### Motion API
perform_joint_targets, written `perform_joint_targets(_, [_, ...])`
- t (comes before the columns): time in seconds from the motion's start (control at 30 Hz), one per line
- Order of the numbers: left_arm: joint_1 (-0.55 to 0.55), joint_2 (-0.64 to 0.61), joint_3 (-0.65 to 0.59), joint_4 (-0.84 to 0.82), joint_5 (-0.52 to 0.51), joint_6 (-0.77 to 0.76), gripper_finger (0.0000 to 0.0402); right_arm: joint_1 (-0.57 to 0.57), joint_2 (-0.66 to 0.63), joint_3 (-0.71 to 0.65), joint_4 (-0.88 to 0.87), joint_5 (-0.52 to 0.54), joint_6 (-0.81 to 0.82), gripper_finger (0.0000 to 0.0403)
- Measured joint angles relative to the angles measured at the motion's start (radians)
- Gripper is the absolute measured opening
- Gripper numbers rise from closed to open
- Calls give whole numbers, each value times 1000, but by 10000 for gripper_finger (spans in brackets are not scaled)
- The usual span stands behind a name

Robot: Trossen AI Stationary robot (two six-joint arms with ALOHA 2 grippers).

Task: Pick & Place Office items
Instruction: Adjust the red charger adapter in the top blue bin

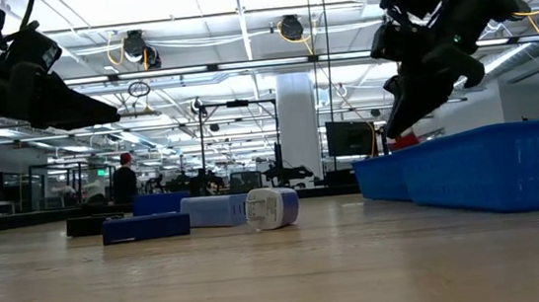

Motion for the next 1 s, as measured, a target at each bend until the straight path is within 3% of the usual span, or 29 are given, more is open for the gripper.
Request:
perform_joint_targets(0.47, [0, 0, 0, 0, 0, 0, 328, -34, -145, -193, 227, -12, 53, 0])
perform_joint_targets(0.73, [0, 0, 0, 0, 1, 0, 315, -46, -222, -271, 237, -13, 103, 0])
perform_joint_targets(1.0, [0, 0, 0, 0, 1, 0, 301, -45, -289, -390, 446, -67, 105, 0])
